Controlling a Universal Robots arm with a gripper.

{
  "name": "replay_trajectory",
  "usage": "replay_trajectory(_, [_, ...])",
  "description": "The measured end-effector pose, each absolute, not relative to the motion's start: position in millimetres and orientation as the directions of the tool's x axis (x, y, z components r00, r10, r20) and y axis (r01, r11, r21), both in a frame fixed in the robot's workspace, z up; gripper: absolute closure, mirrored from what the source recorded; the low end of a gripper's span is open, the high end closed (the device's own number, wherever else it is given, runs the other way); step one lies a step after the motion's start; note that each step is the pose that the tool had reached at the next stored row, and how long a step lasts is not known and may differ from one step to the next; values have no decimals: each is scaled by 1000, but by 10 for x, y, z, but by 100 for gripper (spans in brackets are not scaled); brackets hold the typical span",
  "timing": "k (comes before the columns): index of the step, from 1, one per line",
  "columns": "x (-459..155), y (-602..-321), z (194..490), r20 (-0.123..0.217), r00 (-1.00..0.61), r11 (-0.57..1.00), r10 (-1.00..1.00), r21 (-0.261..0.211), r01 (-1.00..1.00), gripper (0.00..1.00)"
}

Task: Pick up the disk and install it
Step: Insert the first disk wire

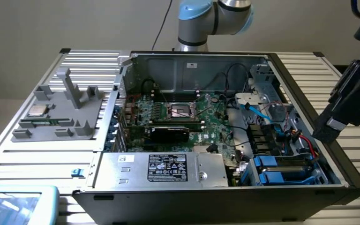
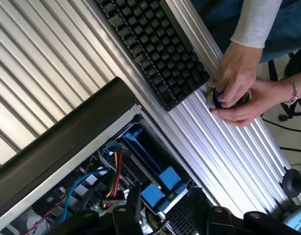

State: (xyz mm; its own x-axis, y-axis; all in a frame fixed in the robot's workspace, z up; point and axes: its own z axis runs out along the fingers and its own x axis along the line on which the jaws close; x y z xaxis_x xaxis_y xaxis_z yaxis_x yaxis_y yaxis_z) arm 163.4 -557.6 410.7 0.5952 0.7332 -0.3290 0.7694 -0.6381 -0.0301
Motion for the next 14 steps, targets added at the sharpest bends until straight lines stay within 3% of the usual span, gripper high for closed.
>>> replay_trajectory(14, [1606,-5575,4099,-329,456,-491,827,-30,870,47])
